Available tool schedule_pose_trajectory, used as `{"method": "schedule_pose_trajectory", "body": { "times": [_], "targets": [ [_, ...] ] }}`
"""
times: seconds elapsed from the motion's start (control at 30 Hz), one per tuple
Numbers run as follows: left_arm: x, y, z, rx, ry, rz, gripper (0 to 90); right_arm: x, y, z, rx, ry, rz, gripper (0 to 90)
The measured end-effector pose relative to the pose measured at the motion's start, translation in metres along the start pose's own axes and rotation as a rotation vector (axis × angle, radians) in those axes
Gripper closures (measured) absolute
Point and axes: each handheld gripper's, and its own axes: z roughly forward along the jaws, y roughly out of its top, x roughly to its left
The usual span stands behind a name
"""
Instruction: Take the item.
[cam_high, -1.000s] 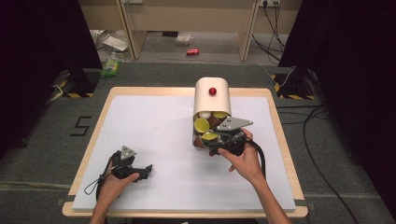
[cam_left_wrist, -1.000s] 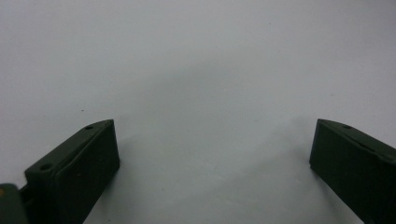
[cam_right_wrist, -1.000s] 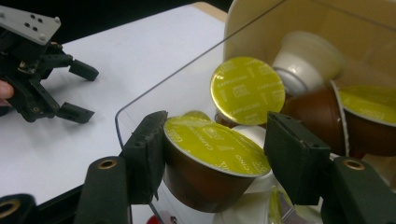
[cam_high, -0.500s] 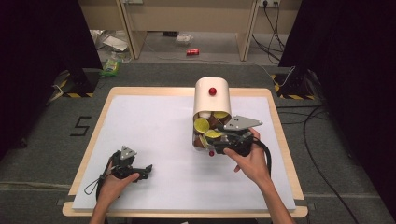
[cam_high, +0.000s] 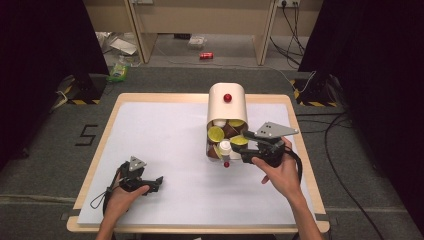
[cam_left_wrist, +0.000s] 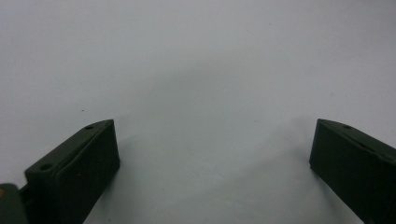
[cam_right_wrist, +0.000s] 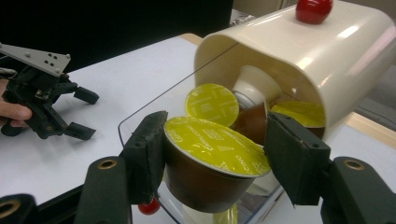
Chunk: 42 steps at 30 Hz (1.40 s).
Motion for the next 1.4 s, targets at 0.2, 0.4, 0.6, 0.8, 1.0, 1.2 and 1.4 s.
{"method": "schedule_pose_trajectory", "body": {
  "times": [0.2, 0.4, 0.6, 0.8, 1.0, 1.2, 1.4],
  "targets": [
    [0.0, 0.0, 0.0, 0.0, 0.0, 0.0, 0.9, -0.006, -0.002, -0.008, -0.004, -0.019, 0.006, 41.1],
    [0.0, 0.0, 0.0, -0.001, 0.0, 0.0, 0.9, -0.013, -0.005, -0.015, -0.005, -0.045, 0.016, 41.1],
    [0.0, 0.0, 0.0, -0.001, 0.0, 0.0, 0.9, -0.026, -0.009, -0.023, -0.013, -0.078, 0.036, 41.1],
    [0.0, 0.0, 0.0, -0.002, 0.0, 0.0, 0.9, -0.039, -0.017, -0.031, -0.007, -0.129, 0.054, 41.1],
    [0.0, 0.0, 0.0, -0.001, -0.001, 0.0, 0.9, -0.058, -0.036, -0.026, 0.037, -0.166, 0.094, 41.1],
    [0.0, 0.0, 0.0, 0.0, 0.0, 0.0, 0.9, -0.07, -0.053, -0.017, 0.077, -0.191, 0.118, 41.1],
    [0.0, 0.0, 0.0, -0.001, 0.0, 0.002, 0.9, -0.08, -0.071, -0.003, 0.128, -0.204, 0.137, 41.1]
  ]
}}
